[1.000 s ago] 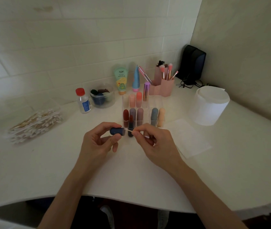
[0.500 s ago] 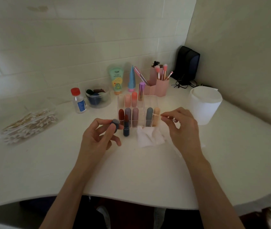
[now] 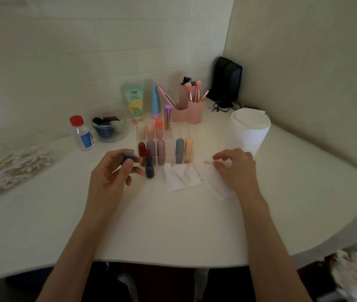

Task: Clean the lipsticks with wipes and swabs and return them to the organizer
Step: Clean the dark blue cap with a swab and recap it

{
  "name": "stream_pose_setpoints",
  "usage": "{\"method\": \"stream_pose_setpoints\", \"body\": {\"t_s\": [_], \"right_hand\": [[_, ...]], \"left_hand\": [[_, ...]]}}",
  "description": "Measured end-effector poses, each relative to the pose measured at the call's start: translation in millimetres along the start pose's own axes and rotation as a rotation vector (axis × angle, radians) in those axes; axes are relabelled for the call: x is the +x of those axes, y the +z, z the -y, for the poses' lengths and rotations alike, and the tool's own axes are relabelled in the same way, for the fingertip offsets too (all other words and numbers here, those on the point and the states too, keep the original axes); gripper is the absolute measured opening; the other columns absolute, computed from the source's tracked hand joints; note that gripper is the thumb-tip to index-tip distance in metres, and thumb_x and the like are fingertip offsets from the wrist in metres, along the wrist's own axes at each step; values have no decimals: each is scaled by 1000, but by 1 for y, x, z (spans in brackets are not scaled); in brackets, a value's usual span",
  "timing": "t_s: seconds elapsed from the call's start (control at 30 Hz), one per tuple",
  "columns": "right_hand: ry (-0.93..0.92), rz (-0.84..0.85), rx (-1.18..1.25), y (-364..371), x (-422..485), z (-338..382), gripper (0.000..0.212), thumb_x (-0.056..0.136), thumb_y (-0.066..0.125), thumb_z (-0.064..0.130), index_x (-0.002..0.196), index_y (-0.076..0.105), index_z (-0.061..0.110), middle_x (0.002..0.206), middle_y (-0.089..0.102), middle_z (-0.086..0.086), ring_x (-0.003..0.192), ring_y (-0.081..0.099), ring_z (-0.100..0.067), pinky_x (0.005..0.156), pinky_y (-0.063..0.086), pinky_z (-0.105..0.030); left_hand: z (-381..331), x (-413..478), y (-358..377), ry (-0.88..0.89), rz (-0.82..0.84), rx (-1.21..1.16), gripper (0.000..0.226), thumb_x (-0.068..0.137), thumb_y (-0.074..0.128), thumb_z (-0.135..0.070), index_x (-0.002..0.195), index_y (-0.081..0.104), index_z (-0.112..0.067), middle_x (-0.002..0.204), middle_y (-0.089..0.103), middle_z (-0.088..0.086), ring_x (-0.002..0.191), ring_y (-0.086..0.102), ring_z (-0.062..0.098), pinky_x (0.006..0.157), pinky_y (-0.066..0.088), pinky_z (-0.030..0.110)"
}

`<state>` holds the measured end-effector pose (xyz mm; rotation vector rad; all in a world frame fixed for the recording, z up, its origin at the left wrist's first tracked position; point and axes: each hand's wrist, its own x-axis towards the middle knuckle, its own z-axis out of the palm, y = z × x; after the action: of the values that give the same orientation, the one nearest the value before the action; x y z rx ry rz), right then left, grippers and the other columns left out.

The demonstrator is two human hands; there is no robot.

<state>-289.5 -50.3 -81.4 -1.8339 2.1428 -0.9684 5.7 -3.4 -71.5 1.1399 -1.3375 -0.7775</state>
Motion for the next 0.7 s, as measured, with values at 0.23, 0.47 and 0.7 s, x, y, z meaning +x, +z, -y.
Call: {"method": "stream_pose_setpoints", "body": {"t_s": [0.23, 0.47, 0.7], "right_hand": [[-253, -132, 271, 8, -14, 43, 5, 88, 77, 27, 92, 76, 24, 84, 64, 6, 86, 55, -14, 77, 42, -19], [-503, 42, 52, 34, -40, 97, 36, 79, 81, 53, 99, 80, 24, 89, 64, 5, 93, 56, -19, 92, 46, -36], [-469, 30, -203, 60, -50, 110, 41, 87, 69, 60, 94, 80, 21, 92, 74, -4, 110, 64, -31, 117, 32, -54]], "left_hand": [[11, 3, 3, -31, -44, 21, 23, 105, 47, -7, 126, 56, -12, 97, 65, -1, 80, 68, 14, 63, 53, 20], [17, 0, 4, -31, 9, 55, 29, 95, 67, -9, 121, 57, -18, 83, 52, 2, 72, 52, 10, 68, 50, 24], [19, -1, 0, 8, 57, 53, 44, 90, 74, -11, 130, 59, -21, 82, 57, 8, 69, 53, 12, 66, 51, 22]]}}
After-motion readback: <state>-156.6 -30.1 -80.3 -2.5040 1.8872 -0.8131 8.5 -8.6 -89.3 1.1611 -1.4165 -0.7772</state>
